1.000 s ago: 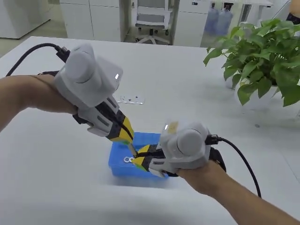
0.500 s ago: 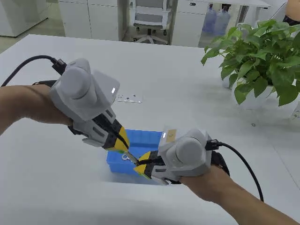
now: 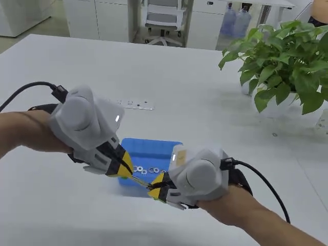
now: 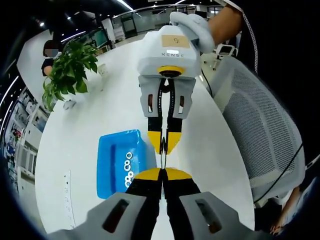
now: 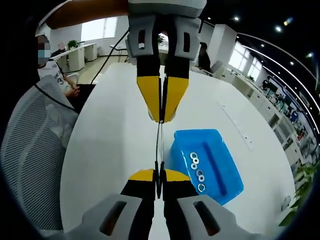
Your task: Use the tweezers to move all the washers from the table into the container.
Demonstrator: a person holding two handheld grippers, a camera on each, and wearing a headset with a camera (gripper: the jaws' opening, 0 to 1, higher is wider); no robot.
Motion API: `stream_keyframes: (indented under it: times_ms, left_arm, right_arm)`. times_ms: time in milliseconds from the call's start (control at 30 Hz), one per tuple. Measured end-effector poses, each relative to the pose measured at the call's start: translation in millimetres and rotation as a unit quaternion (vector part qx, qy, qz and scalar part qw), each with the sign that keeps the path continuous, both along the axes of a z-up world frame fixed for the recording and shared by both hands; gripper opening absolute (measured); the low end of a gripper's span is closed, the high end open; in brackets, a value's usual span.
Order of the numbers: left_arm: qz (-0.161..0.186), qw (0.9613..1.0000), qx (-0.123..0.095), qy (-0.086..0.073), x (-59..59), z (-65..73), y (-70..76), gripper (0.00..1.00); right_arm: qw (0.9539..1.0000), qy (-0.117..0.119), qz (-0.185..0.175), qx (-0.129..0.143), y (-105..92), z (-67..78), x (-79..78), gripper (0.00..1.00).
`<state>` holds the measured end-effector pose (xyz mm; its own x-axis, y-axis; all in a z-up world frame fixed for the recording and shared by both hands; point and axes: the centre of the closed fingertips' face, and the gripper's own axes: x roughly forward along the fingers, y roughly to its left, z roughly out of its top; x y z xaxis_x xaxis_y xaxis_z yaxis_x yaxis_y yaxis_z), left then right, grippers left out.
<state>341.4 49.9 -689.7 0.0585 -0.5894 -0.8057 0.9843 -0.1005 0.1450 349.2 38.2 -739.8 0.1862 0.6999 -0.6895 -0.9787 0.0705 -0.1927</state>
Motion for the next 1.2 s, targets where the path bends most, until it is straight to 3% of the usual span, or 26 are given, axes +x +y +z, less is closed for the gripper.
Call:
stream_keyframes:
  times_ms: [100, 200, 267, 333, 533, 800, 1200]
  left_arm:
    - [-0.001, 0.9999, -0.001, -0.013, 2.1, -1.4, 0.4, 0.10]
    - [-0.003, 0.9999, 0.002, -0.015, 0.8, -1.9, 1.1, 0.12]
    - [-0.007, 0.9997, 0.017, -0.019, 0.5, -6.8, 4.9, 0.15]
    - [-0.009, 0.9994, 0.026, -0.019, -0.3, -11.2, 7.7, 0.15]
    - [-0.013, 0.9994, 0.024, -0.022, -3.6, -13.2, 5.6, 0.07]
    - [-0.011, 0.9994, 0.028, -0.016, -7.0, -25.9, 7.9, 0.06]
    - [0.001, 0.9994, 0.035, -0.002, -17.0, -61.9, 6.1, 0.06]
  right_arm:
    - [1.0000, 0.002, 0.004, -0.006, -0.9, -2.6, -2.5, 0.04]
    - [0.9999, 0.005, 0.005, -0.007, -0.9, -3.6, -3.4, 0.04]
    - [1.0000, 0.005, 0.004, -0.007, -0.9, -3.5, -3.3, 0.04]
    - [1.0000, 0.005, 0.004, -0.007, -1.3, -3.2, -3.0, 0.05]
    - [0.9998, 0.009, 0.008, -0.015, -3.0, -6.1, -6.1, 0.05]
    - [0.9996, 0.005, 0.015, -0.025, -6.2, -11.4, -10.0, 0.05]
    - [0.9980, 0.014, 0.037, -0.049, -12.3, -34.0, -21.1, 0.06]
